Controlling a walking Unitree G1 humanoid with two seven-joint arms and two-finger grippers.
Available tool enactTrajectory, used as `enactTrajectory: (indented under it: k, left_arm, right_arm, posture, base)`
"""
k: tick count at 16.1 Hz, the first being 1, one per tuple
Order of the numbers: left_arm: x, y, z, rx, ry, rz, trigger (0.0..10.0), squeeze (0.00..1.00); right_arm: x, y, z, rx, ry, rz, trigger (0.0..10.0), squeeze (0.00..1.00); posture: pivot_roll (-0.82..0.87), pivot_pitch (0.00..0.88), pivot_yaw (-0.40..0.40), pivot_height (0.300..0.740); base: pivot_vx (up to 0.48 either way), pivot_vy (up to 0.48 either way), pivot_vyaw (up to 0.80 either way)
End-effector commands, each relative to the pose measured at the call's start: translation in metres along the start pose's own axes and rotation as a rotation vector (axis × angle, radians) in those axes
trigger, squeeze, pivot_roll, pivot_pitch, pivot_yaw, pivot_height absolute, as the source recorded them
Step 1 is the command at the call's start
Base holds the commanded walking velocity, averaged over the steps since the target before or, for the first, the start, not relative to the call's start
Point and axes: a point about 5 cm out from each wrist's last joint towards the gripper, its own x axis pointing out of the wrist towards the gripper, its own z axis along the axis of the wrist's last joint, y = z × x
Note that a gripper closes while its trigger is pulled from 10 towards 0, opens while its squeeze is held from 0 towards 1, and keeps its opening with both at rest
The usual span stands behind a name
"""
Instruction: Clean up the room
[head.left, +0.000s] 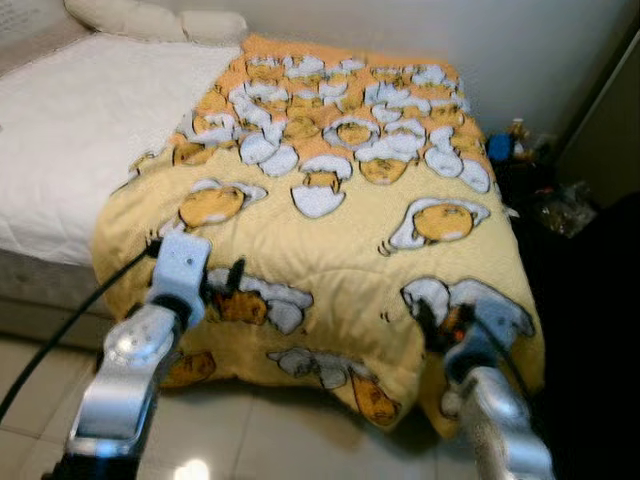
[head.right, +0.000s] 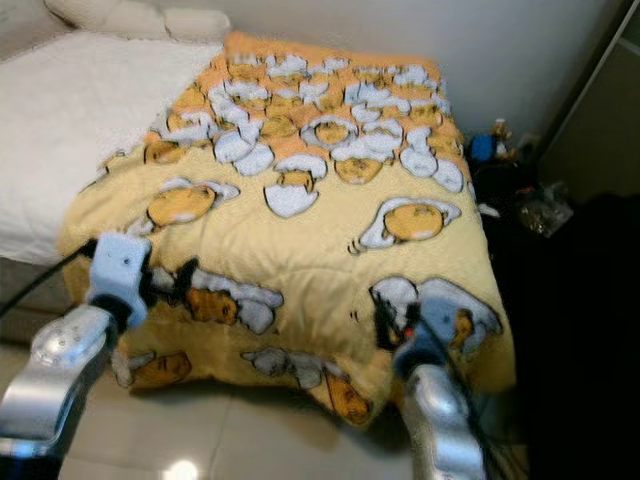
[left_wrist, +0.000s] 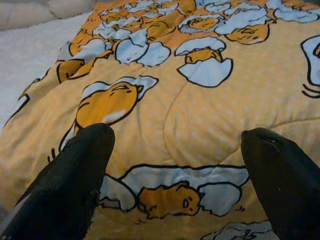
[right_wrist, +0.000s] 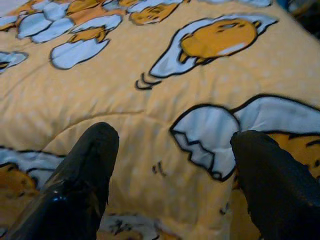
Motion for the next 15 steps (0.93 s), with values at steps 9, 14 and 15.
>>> enactTrajectory:
  k: [9,14,15]
  left_arm:
    - [0.0038,-0.0043,0.001,-0.023,0.002,-0.016,10.0,0.96]
    - [0.0055,-0.0066,0.0019,-0.026,-0.004,-0.028,10.0,0.97]
    - [0.0057,-0.007,0.0022,-0.027,-0.006,-0.029,10.0,0.97]
  right_arm:
    - [0.0076,-0.0099,-0.0015,-0.024,0.004,-0.025,10.0,0.0]
    - [0.0102,-0.0108,-0.0027,-0.032,0.007,-0.027,10.0,0.0]
    - [0.0104,-0.0112,-0.0028,-0.032,0.006,-0.027,10.0,0.0]
  posture:
    - [0.02,0.0,-0.054,0.74]
    - [0.01,0.0,-0.06,0.74]
    - [0.02,0.0,-0.061,0.74]
  base:
    - [0.0,-0.029,-0.53]
    - [0.0,0.0,-0.8]
    - [0.0,0.0,-0.8]
